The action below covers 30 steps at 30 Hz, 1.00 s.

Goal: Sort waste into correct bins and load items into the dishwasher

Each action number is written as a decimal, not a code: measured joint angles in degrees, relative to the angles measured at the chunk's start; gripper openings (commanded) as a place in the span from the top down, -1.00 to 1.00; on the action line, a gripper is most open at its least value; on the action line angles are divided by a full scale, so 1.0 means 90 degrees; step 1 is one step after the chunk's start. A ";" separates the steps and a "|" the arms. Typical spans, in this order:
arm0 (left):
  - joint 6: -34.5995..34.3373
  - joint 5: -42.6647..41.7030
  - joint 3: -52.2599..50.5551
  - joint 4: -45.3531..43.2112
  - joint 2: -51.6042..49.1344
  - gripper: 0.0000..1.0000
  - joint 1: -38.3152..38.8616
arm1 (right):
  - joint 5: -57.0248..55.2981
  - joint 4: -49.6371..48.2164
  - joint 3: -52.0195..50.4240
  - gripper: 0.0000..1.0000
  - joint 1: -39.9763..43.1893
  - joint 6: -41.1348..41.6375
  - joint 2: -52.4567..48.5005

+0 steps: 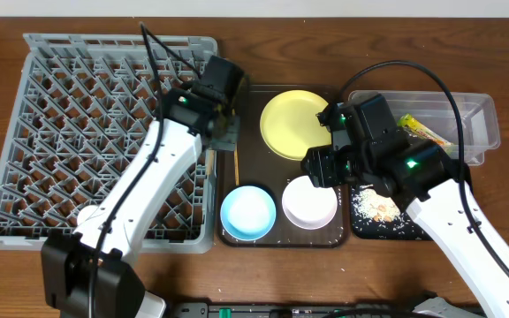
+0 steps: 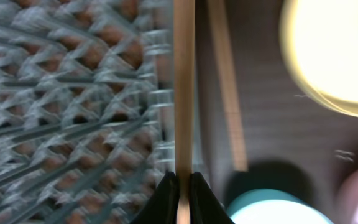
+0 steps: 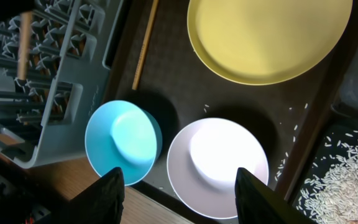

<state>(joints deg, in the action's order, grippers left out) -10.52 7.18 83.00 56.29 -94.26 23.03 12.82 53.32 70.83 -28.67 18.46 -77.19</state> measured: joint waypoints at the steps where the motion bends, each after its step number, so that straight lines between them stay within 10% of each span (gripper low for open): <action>1: 0.0002 0.0160 -0.0007 0.0053 -0.0002 0.84 -0.0083 | 0.0000 0.0000 0.0000 -0.11 0.0000 0.0000 0.0000; 30: 0.0486 -0.1469 -0.0559 -0.0469 -0.0063 0.14 -0.0661 | -0.0005 -0.0019 0.0000 -0.18 0.0000 0.0000 0.0000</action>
<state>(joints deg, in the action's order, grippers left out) -6.15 -6.04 77.97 52.07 -94.83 17.08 12.78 53.15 70.83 -28.67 18.46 -77.19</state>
